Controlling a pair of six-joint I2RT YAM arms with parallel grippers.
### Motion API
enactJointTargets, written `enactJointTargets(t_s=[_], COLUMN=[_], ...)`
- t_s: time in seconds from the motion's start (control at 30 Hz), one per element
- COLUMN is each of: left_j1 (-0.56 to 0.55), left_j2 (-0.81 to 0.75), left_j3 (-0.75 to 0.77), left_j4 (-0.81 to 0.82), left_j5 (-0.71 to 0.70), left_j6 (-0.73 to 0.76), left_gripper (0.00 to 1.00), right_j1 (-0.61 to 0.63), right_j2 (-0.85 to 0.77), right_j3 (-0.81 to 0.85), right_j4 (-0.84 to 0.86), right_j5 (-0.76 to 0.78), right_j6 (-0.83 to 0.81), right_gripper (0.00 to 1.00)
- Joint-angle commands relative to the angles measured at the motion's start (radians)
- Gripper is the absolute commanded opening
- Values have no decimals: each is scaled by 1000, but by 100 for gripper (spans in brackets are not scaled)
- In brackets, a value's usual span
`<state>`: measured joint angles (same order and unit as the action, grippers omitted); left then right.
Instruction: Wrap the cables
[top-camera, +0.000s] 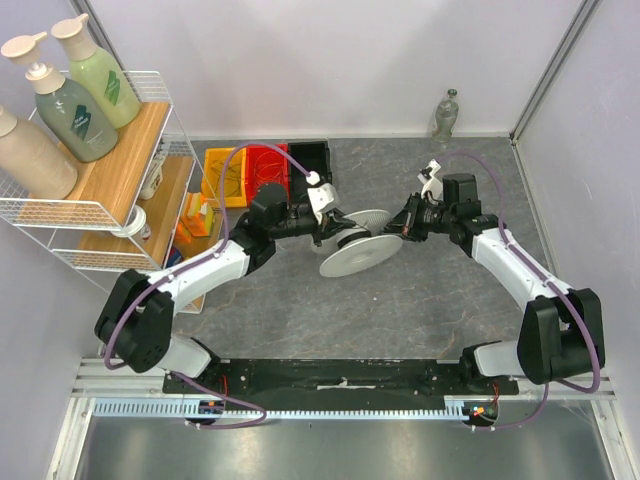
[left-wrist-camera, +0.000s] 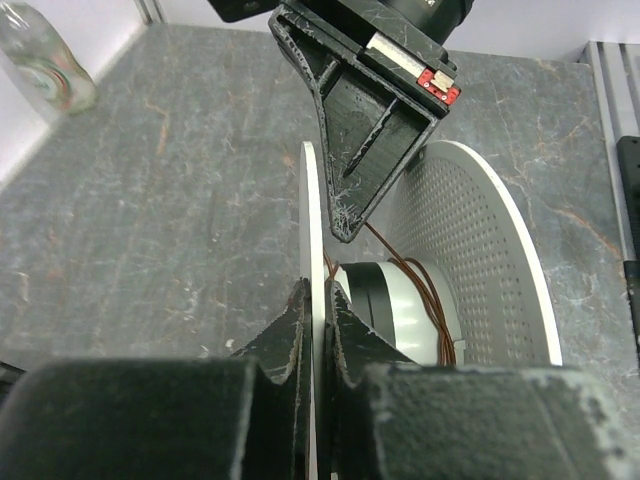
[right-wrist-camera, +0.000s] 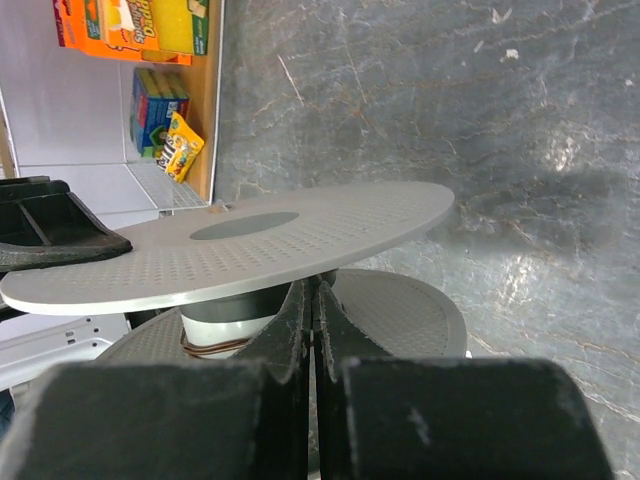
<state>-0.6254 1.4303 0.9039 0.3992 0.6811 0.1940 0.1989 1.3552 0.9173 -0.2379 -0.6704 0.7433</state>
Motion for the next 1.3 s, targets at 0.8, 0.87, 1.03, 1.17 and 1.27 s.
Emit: enactJointTargets(t_s=[0.8,0.87,1.03,1.17,1.27], left_j1=[98,108,133,147,153], left_j2=[272,301,357,401,430], left_j3=[223,246,296,328,346], left_j4=[3,-3,-6,-8,-8], left_j5=[236,247,270,290,298], left_j6=[-396,-419,-469,-507,-519], left_gripper=[2,2,2,2,2], right_j1=[-193,-193,-223,-228,-228], right_j2=[111,91,53,16,-7], right_j3=[55,60,57,40,25], right_j4=[-66,-67,-90,-95,-100], right_j5=[94,94,65,26,-21], right_j6=[-160,-168,-246,-307,-357], right_gripper=[30,36,57,71,76])
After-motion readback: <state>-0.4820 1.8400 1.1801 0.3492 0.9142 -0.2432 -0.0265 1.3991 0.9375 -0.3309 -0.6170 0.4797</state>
